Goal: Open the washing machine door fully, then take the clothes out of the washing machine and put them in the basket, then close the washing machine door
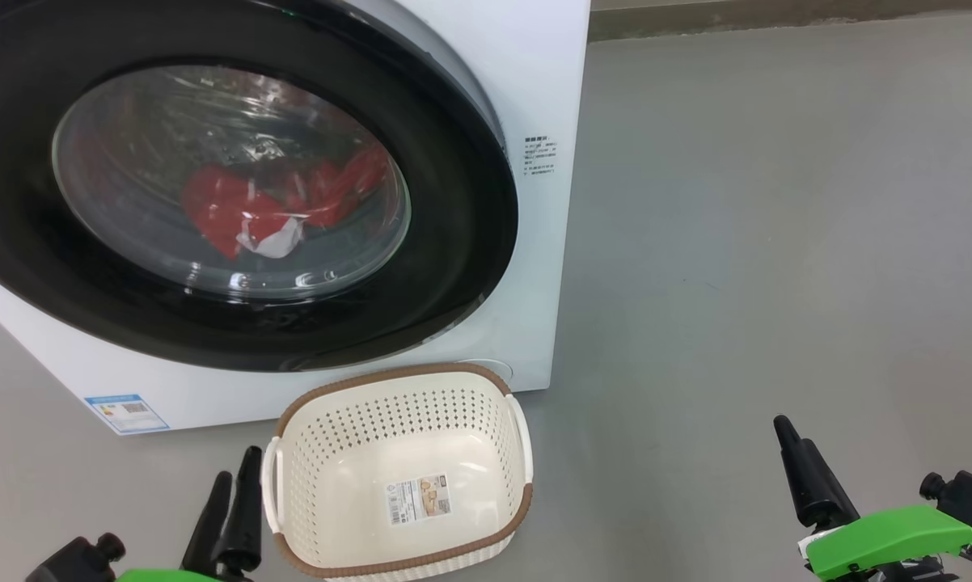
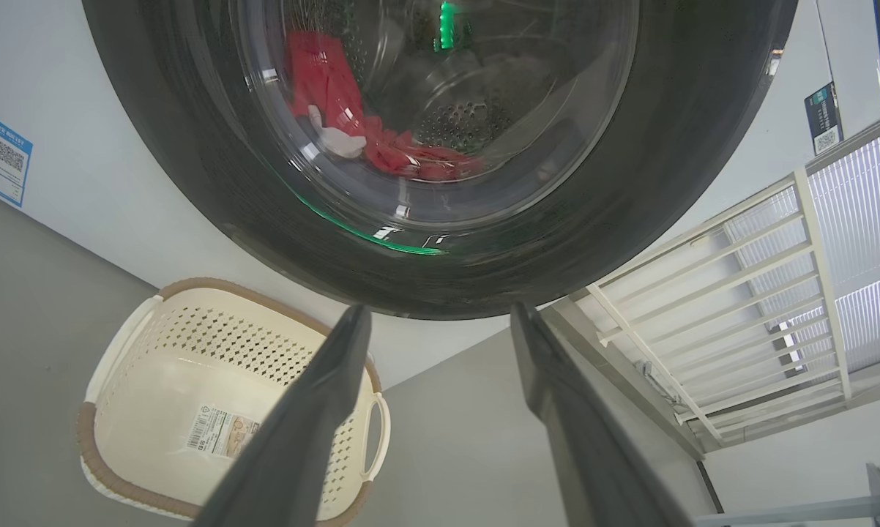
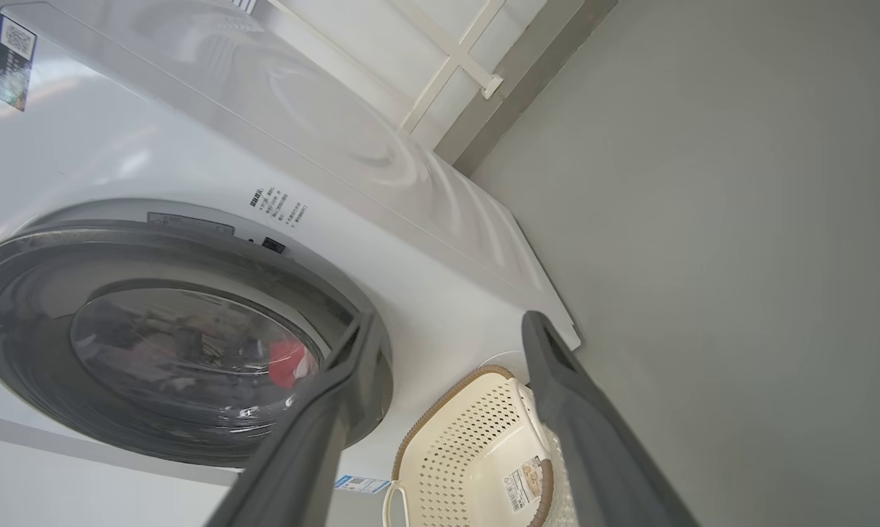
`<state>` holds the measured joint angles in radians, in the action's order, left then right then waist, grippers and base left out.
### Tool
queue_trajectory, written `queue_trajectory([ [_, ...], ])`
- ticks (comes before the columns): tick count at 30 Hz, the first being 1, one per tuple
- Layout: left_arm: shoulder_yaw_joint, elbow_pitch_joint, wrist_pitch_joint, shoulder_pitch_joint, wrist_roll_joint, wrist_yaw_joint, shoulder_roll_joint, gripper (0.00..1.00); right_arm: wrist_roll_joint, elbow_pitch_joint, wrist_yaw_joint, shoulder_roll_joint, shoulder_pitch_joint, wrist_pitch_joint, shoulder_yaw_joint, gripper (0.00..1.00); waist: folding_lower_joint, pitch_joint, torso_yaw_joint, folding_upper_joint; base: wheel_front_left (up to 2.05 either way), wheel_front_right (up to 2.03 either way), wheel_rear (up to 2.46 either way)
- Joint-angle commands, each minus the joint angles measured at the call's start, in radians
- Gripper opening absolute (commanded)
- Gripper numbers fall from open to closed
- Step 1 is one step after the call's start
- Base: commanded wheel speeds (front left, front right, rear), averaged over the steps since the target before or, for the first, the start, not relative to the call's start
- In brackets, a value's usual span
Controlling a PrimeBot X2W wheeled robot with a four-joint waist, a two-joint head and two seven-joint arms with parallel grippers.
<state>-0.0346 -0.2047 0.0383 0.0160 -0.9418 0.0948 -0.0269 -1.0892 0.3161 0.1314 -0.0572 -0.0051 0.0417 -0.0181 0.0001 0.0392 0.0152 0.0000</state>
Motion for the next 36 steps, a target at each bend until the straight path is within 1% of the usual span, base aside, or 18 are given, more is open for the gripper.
queue_trajectory([
  [1, -0.012, 0.034, 0.013, -0.002, 0.032, -0.008, -0.016, 1.0, 0.031, -0.028, 0.0, -0.016, -0.017, 0.011, 0.013, 1.0, -0.0001, 0.0, 0.0, 0.0, 0.0, 0.0, 0.0],
  [13, 0.017, 0.05, 0.048, -0.008, 0.199, -0.042, -0.032, 1.0, 0.167, -0.032, 0.0, -0.021, -0.012, 0.047, 0.027, 1.0, -0.0001, 0.009, 0.003, 0.0, 0.0, 0.0, 0.0],
  [36, 0.075, 0.095, 0.114, -0.021, 0.475, -0.105, -0.066, 1.0, 0.401, -0.027, -0.001, -0.042, 0.003, 0.111, 0.058, 1.0, -0.0001, 0.012, 0.015, 0.0, 0.0, 0.0, 0.0],
])
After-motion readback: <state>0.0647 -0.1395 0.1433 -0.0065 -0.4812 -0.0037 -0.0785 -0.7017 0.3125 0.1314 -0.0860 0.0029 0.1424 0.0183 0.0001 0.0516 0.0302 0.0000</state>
